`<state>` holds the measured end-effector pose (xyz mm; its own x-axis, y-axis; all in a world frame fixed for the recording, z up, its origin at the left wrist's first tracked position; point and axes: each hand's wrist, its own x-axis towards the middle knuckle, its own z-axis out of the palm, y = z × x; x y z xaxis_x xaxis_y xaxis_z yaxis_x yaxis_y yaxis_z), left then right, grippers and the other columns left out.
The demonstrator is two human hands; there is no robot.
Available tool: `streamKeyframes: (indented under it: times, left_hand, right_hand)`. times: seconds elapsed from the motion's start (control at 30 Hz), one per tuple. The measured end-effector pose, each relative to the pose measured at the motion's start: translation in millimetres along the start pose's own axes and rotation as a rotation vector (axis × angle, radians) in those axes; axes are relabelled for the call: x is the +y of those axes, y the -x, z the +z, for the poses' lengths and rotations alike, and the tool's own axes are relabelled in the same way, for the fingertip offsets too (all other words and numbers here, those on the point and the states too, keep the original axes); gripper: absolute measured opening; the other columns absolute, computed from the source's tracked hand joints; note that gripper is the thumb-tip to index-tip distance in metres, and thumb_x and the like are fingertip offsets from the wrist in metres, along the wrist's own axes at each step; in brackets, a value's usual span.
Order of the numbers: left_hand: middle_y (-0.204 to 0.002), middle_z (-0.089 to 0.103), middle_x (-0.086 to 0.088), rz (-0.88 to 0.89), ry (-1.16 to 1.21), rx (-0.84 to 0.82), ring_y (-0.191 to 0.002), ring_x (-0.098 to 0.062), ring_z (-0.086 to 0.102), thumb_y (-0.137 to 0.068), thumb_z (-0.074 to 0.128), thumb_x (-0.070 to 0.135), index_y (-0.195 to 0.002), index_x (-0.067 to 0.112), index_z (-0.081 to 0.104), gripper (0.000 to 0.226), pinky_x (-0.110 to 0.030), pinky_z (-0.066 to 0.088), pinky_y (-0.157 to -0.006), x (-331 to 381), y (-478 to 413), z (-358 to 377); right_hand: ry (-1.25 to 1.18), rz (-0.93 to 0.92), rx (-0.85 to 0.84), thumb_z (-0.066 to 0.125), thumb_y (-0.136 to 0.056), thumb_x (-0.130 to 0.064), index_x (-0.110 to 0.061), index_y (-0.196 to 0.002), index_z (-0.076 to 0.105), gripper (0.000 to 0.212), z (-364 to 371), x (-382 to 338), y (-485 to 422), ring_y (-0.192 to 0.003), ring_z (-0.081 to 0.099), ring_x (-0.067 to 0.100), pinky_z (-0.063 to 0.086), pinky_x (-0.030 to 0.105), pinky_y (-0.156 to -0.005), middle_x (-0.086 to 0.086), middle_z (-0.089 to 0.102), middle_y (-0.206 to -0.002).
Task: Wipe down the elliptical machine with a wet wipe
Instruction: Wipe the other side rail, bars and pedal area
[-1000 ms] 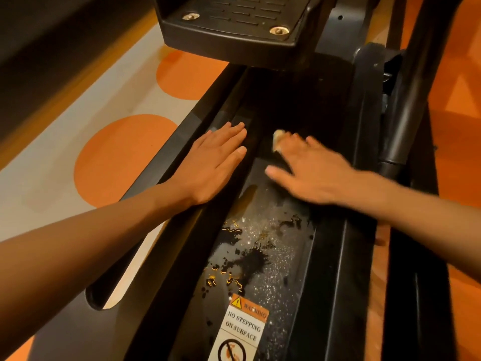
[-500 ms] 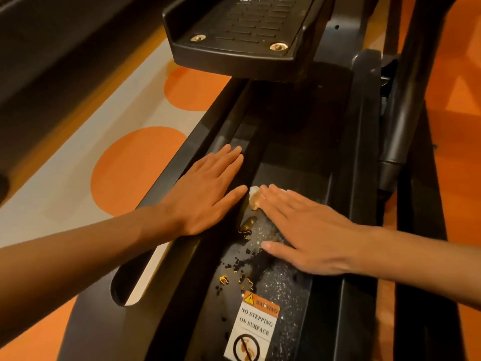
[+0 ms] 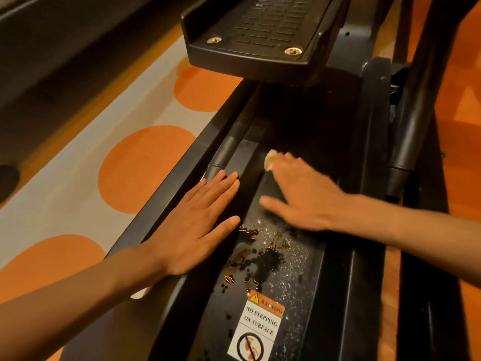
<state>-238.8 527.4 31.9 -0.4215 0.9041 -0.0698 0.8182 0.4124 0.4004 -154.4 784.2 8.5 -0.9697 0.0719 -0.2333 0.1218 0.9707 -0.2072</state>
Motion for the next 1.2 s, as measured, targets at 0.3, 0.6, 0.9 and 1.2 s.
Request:
streamKeyframes:
  times: [0.3, 0.6, 0.9, 1.2]
  left_hand:
    - [-0.174, -0.005, 0.013, 0.011, -0.021, -0.015, -0.157, 0.000, -0.012, -0.105, 0.015, 0.063, -0.166, 0.025, 0.004, 0.073, -0.028, -0.008, -0.128, -0.7, 3.2, 1.1]
    - [-0.172, -0.017, 0.012, -0.009, -0.107, -0.058, -0.156, -0.003, -0.020, -0.098, 0.004, 0.076, -0.164, 0.025, -0.009, 0.084, -0.035, -0.011, -0.129, 6.7, 4.8, 0.0]
    - [-0.174, -0.009, 0.005, 0.018, -0.177, -0.015, -0.158, -0.007, -0.016, -0.103, 0.003, 0.071, -0.166, 0.020, -0.002, 0.081, -0.037, -0.010, -0.128, 5.6, 2.9, 2.5]
    - [-0.174, -0.012, 0.006, 0.017, -0.177, -0.037, -0.158, -0.007, -0.014, -0.104, 0.003, 0.070, -0.166, 0.021, -0.004, 0.080, -0.039, -0.008, -0.129, 6.3, 4.9, 3.0]
  right_hand:
    - [-0.001, -0.190, -0.092, 0.014, -0.093, -0.082, -0.018, -0.164, -0.006, 0.097, -3.7, -25.6, 41.2, -0.158, -0.008, 0.016, -0.006, 0.035, -0.128, 0.005, -0.006, -0.171]
    - [0.127, 0.245, -0.168, -0.009, -0.075, -0.093, -0.009, -0.164, -0.001, 0.122, -33.1, 57.2, -17.1, -0.159, 0.001, 0.024, -0.003, 0.042, -0.129, 0.013, 0.000, -0.172]
    - [0.113, 0.026, -0.343, 0.000, -0.075, -0.097, -0.012, -0.155, -0.028, 0.121, -17.1, -38.8, 98.0, -0.151, -0.030, 0.018, -0.016, 0.035, -0.124, 0.005, -0.036, -0.159]
    - [0.241, 0.391, -0.282, -0.004, -0.078, -0.093, 0.004, -0.156, 0.031, 0.129, -51.4, 58.4, -3.4, -0.153, 0.023, 0.031, -0.003, 0.046, -0.128, 0.021, 0.027, -0.165]
